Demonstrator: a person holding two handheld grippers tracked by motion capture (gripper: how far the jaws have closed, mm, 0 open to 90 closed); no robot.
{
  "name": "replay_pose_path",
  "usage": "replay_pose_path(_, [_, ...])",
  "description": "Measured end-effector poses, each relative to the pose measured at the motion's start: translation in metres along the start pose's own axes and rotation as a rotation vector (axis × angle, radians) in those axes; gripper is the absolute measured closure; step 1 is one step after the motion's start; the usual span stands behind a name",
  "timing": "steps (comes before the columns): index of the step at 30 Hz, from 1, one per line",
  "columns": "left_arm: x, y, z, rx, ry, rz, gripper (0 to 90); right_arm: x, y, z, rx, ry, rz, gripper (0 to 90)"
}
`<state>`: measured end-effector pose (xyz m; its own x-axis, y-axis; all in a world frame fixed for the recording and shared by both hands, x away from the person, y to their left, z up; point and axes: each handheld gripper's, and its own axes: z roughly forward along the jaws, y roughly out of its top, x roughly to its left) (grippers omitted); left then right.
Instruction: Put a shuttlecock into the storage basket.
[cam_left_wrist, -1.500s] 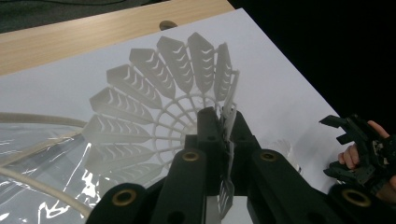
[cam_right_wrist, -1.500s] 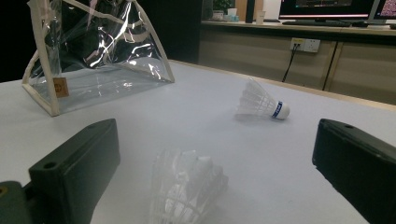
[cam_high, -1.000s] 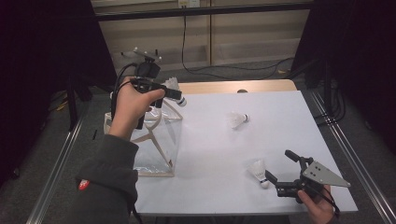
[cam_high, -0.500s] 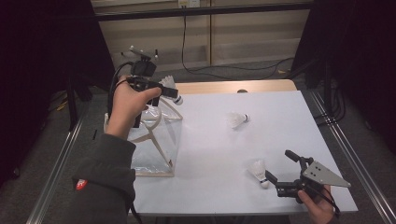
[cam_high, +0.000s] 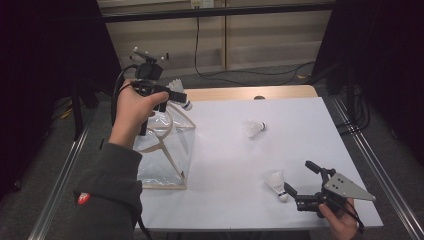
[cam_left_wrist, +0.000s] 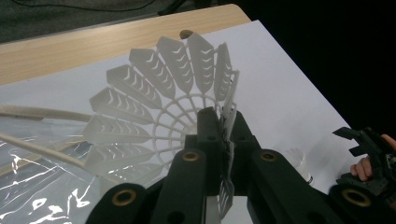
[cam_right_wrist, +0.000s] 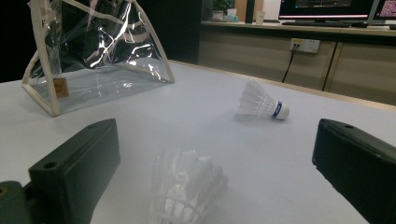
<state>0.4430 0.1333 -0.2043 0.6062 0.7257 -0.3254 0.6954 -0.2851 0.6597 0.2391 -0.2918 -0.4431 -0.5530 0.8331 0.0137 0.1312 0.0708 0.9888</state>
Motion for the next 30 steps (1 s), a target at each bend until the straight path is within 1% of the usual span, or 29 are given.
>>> replay_pose_path(17, [0.008, 0.0, -0.007, -0.009, 0.021, -0.012, 87.4, 0.0, 0.0, -0.001, 0.0, -0.001, -0.002, 0.5])
replay_pose_path(24, [0.011, 0.001, -0.01, -0.009, 0.03, -0.013, 87.3, 0.0, 0.0, -0.001, 0.0, 0.0, -0.002, 0.5])
replay_pose_path(27, [0.012, 0.001, -0.011, 0.004, 0.04, -0.004, 87.3, 0.0, 0.0, -0.001, 0.0, 0.0, -0.001, 0.5])
replay_pose_path(30, [0.013, 0.001, -0.014, 0.0, 0.044, -0.007, 87.3, 0.0, 0.0, -0.001, 0.001, -0.002, 0.002, 0.5])
